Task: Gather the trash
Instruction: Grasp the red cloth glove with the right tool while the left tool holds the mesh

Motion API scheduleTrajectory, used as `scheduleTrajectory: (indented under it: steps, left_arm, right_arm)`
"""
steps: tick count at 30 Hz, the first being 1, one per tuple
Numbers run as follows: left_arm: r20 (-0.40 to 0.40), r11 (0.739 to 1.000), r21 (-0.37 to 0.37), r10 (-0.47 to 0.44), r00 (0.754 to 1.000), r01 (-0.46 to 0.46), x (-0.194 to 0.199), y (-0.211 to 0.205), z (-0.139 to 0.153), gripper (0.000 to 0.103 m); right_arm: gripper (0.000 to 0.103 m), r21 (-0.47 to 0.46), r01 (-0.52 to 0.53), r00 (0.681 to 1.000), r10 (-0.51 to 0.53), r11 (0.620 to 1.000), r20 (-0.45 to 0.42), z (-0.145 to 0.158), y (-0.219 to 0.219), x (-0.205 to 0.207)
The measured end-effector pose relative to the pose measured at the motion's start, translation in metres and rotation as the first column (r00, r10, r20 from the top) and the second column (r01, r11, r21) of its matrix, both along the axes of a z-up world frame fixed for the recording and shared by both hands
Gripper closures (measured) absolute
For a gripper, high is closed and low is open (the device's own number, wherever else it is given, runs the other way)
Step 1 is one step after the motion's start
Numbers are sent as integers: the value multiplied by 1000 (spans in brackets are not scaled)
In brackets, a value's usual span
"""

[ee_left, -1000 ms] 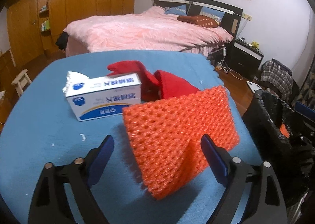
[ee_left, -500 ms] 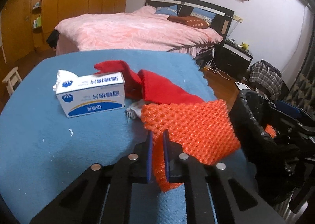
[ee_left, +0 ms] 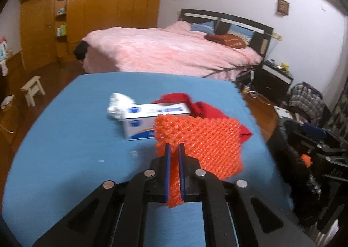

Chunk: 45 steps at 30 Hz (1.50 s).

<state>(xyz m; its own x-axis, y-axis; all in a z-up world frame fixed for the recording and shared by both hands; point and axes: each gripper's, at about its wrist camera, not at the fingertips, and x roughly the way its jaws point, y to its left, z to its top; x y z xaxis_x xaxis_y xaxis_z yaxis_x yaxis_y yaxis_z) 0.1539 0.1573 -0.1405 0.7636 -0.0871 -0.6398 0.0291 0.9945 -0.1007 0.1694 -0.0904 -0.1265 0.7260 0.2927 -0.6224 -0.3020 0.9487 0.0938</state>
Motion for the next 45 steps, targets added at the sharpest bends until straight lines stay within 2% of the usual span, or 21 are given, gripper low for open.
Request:
scheduleTrajectory:
  steps: [7,9,10,11,13,14,21,25,27,32,35,42,45]
  left_arm:
    - [-61,998,17,60,996,-60,-2,31,-20,93]
    - [-64,998,16,65,996,-64,-4,34,-22,74]
    - [-61,997,17,71,996,-70,-5,35,-21,48]
    - [-53,997,19,75,996,-74,-6,34,-21,36]
    - [-40,998,23,64,997,-64,-5,34,-23,34]
    - [-55,998,27,59,997,-57,-2,33,-26,29]
    - [-121,999,-4,36,992,-37,16,28,-45,22]
    - [-197,1000,2,20,980,-20,25,26,-60,22]
    - [-206,1000,-12,20,978,-22,27,28,-62,24]
    - [-191,999,-11,-37,981,36,24,16,-60,61]
    - [-187,998,-24,-58,981,54,25,12,-60,77]
    - [-155,998,-44,-49,987,42,24,15,-53,83]
    - [-124,999,-32,-19,992,15,20,21,-46,83]
  right_arm:
    - [7,-5,-40,999,40,999,-18,-10,28,9]
    - [7,-11,-47,999,46,999,-22,-12,33,11]
    - [7,-13,-47,999,47,999,-23,-14,36,12]
    - [7,-15,-47,999,47,999,-25,-15,38,13]
    - [7,-19,-45,999,45,999,-29,-17,40,15]
    - [7,-22,-44,999,43,999,-29,-18,41,17]
    - [7,-33,-33,999,32,999,-32,-23,44,26]
    - [7,-25,-23,999,22,999,-37,-26,45,34]
    - [7,-27,-23,999,22,999,-38,-28,47,37]
    - [7,-26,-29,999,27,999,-45,-32,55,51]
    - [7,-30,-34,998,33,999,-53,-36,60,59]
    - [7,-12,-60,995,59,998,-86,-43,73,79]
    - [13,-8,-66,994,65,998,-88,-41,76,82]
